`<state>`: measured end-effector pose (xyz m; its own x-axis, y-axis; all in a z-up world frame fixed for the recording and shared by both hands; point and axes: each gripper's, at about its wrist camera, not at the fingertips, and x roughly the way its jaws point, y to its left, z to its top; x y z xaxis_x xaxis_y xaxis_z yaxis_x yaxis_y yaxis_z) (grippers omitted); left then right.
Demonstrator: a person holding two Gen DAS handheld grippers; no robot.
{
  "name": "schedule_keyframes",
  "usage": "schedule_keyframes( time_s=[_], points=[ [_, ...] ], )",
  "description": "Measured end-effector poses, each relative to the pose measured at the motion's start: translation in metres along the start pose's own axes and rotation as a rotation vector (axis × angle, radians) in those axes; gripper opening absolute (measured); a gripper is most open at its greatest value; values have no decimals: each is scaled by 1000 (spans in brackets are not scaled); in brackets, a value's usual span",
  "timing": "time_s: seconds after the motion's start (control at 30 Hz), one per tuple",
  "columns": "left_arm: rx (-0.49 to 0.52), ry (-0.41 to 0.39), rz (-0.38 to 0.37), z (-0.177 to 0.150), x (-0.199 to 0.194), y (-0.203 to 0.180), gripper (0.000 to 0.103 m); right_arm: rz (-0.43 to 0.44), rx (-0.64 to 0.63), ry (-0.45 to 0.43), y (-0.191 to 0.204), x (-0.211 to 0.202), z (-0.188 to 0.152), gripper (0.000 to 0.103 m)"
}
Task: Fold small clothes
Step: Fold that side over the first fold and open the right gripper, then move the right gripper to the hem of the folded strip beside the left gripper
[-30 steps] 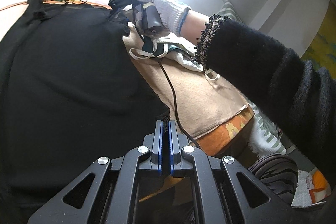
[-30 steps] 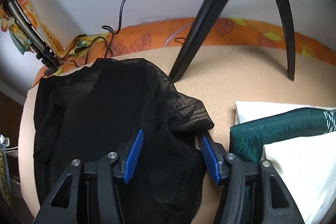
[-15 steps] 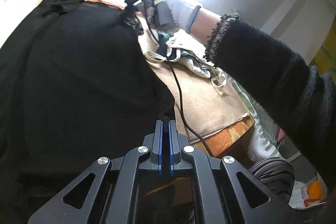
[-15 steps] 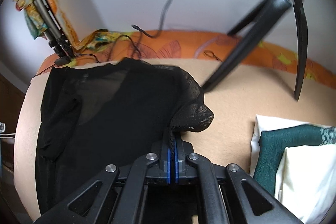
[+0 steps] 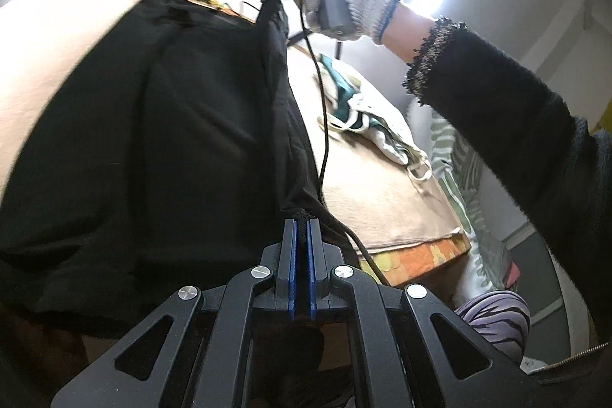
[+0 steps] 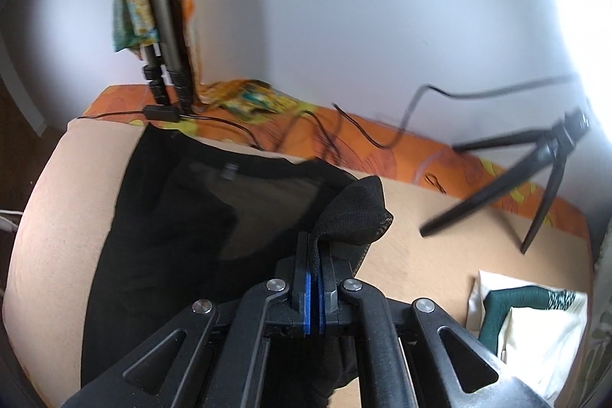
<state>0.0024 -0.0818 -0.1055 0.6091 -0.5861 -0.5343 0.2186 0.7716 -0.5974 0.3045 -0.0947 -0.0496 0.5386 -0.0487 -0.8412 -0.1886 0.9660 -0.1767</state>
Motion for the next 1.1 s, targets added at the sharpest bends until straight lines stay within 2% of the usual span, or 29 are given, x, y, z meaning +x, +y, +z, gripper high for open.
schedule_keyframes(
  time_s=[0.27, 0.6, 0.73, 0.77, 0.8, 0.83, 0.87, 0.97, 1.1],
  points=[
    [4, -61, 35, -5, -22, 7, 3, -11, -53, -9, 43, 1, 10, 0],
    [-21, -73, 92, -11, -31, 22, 3, 14, -77, 18, 80, 31, 12, 0],
    [-4, -66, 106, -15, -33, 23, 3, 72, -40, 17, 82, 37, 13, 0],
    [-3, -63, 106, -16, -34, 23, 3, 85, -25, 14, 81, 37, 13, 3],
    [-2, -60, 109, -17, -35, 23, 3, 116, -10, 11, 80, 37, 13, 10],
    [-3, -57, 112, -17, -36, 23, 3, 149, 4, 15, 79, 35, 13, 22],
    [-8, -53, 107, -18, -37, 25, 3, 182, 14, 10, 76, 31, 13, 40],
    [-8, -38, 105, -20, -41, 26, 3, 200, 5, -31, 68, 9, 8, 41],
    [14, -19, 101, -21, -48, 24, 4, 270, 35, -69, 44, -31, -8, 41]
  ],
)
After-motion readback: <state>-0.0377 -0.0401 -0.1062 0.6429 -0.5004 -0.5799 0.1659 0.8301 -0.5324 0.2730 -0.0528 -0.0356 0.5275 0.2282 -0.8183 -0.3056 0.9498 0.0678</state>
